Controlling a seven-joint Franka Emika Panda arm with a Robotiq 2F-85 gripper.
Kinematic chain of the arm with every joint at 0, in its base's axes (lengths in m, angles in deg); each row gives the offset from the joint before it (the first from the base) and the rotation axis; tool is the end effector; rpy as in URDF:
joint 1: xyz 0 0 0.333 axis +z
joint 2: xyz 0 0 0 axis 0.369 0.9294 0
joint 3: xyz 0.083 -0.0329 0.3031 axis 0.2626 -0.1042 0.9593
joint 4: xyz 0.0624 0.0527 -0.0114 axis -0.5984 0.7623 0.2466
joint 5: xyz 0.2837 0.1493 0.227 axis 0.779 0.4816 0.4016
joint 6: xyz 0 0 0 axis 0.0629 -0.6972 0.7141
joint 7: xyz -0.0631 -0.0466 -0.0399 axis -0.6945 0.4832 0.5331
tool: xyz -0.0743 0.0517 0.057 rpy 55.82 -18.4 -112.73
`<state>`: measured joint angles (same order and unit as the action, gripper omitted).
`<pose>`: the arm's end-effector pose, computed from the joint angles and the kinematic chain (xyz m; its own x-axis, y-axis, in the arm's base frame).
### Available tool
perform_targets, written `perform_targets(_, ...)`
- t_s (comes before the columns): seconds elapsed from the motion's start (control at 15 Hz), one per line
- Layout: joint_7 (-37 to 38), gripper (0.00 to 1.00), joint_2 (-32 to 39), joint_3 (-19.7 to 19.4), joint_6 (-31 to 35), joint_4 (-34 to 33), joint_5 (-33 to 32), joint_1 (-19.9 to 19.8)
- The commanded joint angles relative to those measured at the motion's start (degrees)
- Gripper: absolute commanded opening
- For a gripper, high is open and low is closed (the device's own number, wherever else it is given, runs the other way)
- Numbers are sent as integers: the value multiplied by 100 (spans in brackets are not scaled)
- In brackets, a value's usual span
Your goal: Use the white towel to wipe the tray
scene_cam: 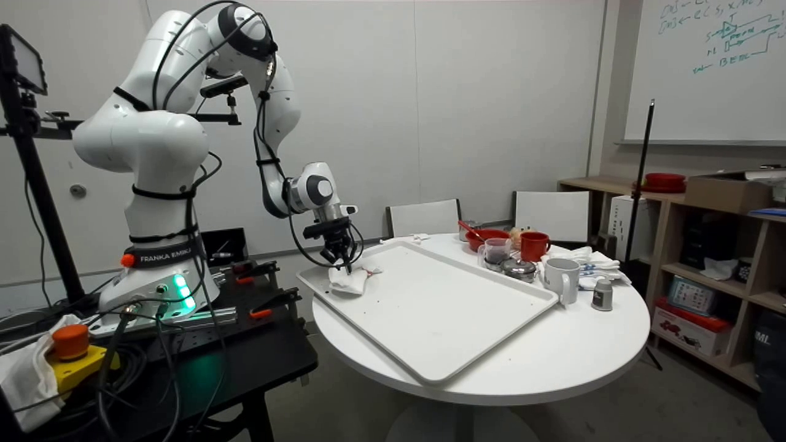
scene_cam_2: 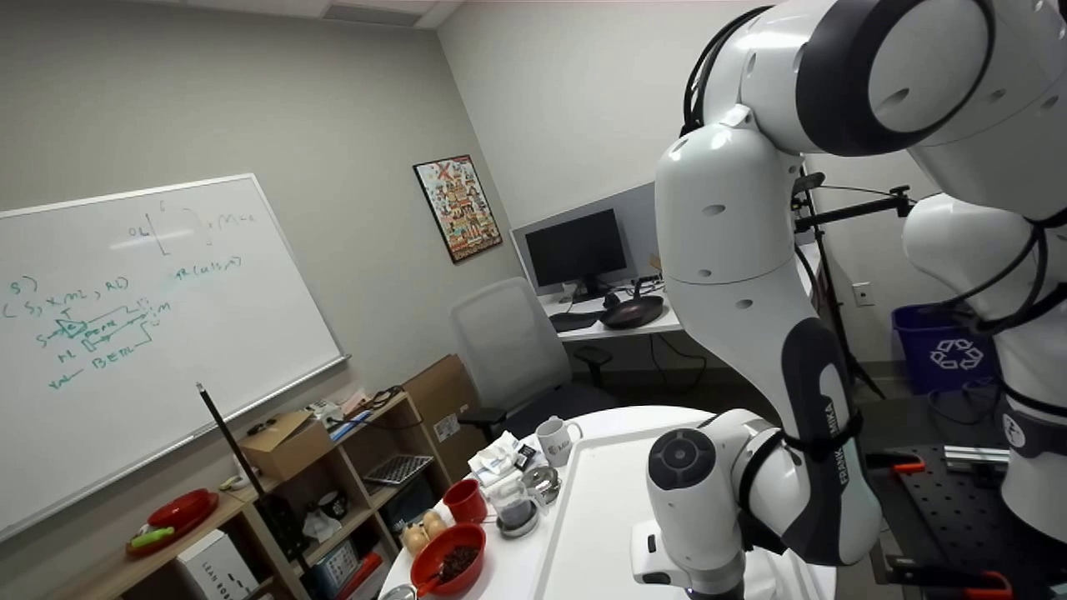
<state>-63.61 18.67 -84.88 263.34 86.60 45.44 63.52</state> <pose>0.4116 0.1314 0.0719 0.6115 0.7860 -0.0912 0.7812 -0.5814 0.2276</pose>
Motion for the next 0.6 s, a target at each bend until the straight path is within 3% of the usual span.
perform_targets(0.0,-205,2,72,359,41,-102,-75,-457)
perform_targets(0.53,-540,2,71,890,151,-153,-234,-879)
